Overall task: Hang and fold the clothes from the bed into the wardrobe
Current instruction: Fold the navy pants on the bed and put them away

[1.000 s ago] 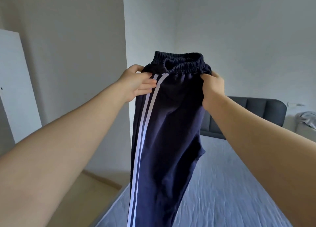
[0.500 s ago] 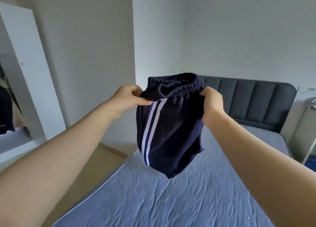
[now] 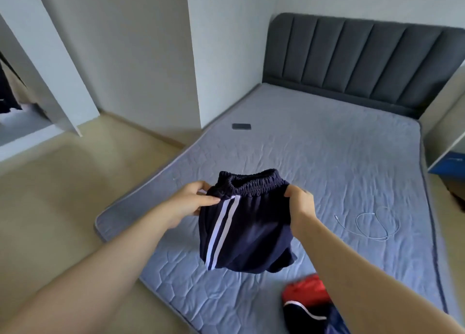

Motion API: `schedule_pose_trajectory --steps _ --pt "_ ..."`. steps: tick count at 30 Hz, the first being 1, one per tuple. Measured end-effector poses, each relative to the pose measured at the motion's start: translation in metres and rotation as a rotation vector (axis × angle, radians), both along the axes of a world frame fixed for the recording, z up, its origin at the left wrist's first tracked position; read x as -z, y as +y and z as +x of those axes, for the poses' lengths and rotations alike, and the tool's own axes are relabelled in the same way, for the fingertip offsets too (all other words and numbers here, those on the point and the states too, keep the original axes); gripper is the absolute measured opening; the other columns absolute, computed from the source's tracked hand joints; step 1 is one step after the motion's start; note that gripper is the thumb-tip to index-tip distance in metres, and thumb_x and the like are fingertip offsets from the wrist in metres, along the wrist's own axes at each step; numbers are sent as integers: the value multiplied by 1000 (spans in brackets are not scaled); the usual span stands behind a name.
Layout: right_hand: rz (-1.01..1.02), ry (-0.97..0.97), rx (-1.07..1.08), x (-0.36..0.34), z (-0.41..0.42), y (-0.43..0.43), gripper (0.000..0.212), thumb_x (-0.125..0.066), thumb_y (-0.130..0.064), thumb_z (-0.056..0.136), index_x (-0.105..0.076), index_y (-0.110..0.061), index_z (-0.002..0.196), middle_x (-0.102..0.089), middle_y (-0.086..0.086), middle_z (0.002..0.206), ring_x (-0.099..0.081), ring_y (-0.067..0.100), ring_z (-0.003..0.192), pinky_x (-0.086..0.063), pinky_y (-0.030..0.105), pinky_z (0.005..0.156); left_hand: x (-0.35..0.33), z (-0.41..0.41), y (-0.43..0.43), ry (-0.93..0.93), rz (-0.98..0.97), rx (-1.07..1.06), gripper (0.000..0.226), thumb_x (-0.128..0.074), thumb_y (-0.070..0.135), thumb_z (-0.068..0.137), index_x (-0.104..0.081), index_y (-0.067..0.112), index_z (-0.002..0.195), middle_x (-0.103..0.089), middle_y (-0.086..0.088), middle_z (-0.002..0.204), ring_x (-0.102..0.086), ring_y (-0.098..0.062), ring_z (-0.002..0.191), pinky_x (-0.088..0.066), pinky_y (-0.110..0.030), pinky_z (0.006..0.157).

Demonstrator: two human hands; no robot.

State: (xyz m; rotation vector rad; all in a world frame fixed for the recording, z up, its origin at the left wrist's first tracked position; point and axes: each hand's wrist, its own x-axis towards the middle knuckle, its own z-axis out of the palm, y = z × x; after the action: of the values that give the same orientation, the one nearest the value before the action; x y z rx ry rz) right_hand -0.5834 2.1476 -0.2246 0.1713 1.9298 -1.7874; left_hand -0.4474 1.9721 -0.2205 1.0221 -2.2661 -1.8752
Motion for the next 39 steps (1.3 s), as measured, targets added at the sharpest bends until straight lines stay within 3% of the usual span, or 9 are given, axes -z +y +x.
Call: schedule_pose_trajectory --steps 5,9,12,14,22,25,28,32,39 --pt "121 -67 -19 56 4 12 24 -39 3 77 -31 -14 61 -26 2 60 -20 16 58 -17 28 54 61 -1 8 -112 55 -24 12 -62 8 86 -54 16 82 -57 -3 84 -55 -18 83 -42 -31 81" --pt "249 -76 0 97 -1 -1 16 -41 -2 78 -39 -10 64 -32 4 62 -26 19 60 -24 29 55 102 -12 -2 -189 32 -22 12 -63 12 86 -53 18 83 -57 -1 87 -53 -17 88 -41 -27 79" --pt "495 13 -5 130 -12 -21 23 -42 -20 78 -64 -13 79 -53 13 90 -48 33 90 -41 38 83 128 -27 -18 -246 4 -23 13 -62 16 87 -51 22 84 -49 2 84 -47 -14 78 -37 -21 64" --pt "606 73 -9 142 -17 -35 30 -41 -23 83 -67 -16 98 -52 18 112 -46 37 109 -38 42 96 141 -39 -27 -265 79 -66 13 -60 14 88 -50 21 85 -45 2 76 -43 -12 67 -38 -21 60" --pt "495 90 57 187 -88 -123 31 -36 -10 94 -56 -12 118 -58 8 97 -51 27 91 -38 31 79 194 -135 -100 -244 194 -233 13 -53 9 91 -48 20 85 -53 -4 75 -53 -14 56 -52 -27 54" --pt "479 22 -27 215 -112 -148 49 -36 -18 96 -28 -25 144 -57 -1 109 -54 21 90 -39 30 82 223 -170 -125 -198 134 -226 22 -50 8 91 -45 29 85 -55 -7 92 -59 -22 75 -54 -34 71" --pt "613 -32 -176 254 -107 -144 62 -36 -16 95 -9 -32 149 -40 -2 144 -51 26 117 -42 40 97 267 -179 -129 -339 -32 -62 54 -51 13 92 -31 25 139 -52 -7 123 -54 -27 107 -43 -32 91" --pt "753 -86 -395 302 -81 -118 63 -33 -14 91 -14 -34 147 -39 -2 145 -48 29 120 -41 48 100 315 -167 -106 -479 -166 204 64 -46 16 94 -13 25 149 -36 -1 147 -50 -25 119 -40 -27 92" --pt "929 4 -831 361 -44 -74 60 -34 -12 93 -16 -26 149 -30 -5 152 -29 18 137 -25 34 108 378 -109 -44 -507 -310 584 62 -44 21 95 -13 23 149 -16 10 155 -29 -16 138 -31 -32 106"
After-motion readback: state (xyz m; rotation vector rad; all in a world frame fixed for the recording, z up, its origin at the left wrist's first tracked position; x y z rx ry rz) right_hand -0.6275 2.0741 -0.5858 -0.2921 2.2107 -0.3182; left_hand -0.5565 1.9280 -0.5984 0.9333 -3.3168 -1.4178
